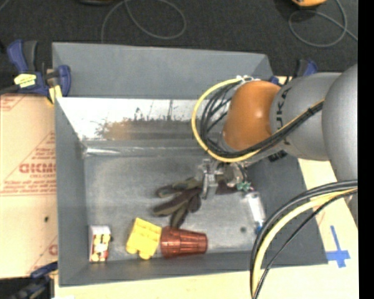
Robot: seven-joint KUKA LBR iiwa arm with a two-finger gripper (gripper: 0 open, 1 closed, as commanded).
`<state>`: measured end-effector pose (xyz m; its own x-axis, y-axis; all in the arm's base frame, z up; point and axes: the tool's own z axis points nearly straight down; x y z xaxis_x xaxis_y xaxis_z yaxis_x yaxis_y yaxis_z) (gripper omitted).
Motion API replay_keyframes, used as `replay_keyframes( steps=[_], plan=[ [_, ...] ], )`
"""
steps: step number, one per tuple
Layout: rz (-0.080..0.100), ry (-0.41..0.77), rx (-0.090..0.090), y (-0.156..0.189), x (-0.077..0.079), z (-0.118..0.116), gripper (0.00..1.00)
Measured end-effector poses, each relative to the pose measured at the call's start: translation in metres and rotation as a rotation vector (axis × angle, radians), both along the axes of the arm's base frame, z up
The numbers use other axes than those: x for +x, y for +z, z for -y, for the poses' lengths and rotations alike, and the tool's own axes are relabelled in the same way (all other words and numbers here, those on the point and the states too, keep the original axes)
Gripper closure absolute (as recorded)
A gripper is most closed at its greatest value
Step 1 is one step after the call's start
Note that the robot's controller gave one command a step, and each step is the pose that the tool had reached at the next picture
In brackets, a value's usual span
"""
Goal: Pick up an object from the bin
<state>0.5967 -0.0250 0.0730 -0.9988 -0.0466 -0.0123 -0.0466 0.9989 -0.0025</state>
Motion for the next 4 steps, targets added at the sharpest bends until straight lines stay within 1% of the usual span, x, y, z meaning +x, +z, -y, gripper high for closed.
replay_keyframes(
  steps=[1,2,3,4],
  plan=[
    [0.000,0.000,0.000,0.000,0.000,0.000,1.00],
    [0.003,0.066,-0.002,0.095,0.004,0.001,1.00],
    [0.003,0.066,-0.002,0.095,0.004,0.001,1.00],
    [-0.002,0.067,-0.001,0.100,0.002,0.002,1.00]
  ],
)
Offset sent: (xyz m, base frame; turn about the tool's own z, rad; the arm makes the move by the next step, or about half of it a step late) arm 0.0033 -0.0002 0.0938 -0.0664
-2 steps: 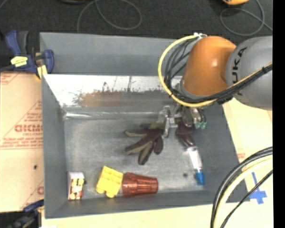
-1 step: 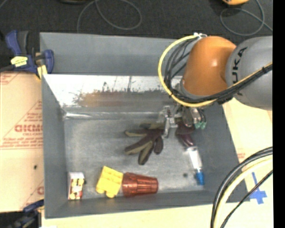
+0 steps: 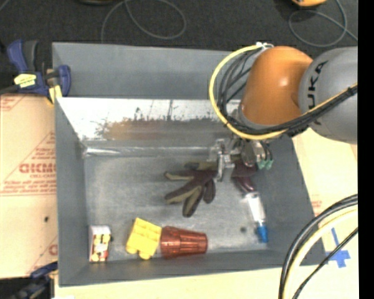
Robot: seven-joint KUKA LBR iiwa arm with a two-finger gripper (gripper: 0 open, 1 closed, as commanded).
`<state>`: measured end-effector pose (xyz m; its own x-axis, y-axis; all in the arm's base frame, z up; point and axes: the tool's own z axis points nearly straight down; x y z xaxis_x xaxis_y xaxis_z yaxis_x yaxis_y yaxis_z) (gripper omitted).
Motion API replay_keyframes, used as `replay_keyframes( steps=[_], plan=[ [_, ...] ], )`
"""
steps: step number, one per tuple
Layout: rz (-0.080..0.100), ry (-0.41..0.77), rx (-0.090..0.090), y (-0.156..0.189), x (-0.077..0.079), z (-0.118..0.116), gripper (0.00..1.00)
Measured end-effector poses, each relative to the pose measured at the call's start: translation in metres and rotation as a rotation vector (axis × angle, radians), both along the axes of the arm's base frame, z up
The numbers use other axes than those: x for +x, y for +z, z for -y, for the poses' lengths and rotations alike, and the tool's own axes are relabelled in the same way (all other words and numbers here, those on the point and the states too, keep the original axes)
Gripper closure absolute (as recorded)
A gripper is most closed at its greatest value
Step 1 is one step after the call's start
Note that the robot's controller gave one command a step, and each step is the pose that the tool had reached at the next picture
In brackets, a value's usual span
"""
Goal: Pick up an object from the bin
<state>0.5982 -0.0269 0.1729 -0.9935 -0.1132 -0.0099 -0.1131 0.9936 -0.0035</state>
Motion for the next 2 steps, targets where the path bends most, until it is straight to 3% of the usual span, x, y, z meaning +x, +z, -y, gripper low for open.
replay_keyframes(
  steps=[1,2],
  plan=[
    [0.026,0.044,-0.003,0.016,0.012,-0.001,1.00],
    [0.003,0.068,-0.002,0.178,0.011,0.026,1.00]
  ],
)
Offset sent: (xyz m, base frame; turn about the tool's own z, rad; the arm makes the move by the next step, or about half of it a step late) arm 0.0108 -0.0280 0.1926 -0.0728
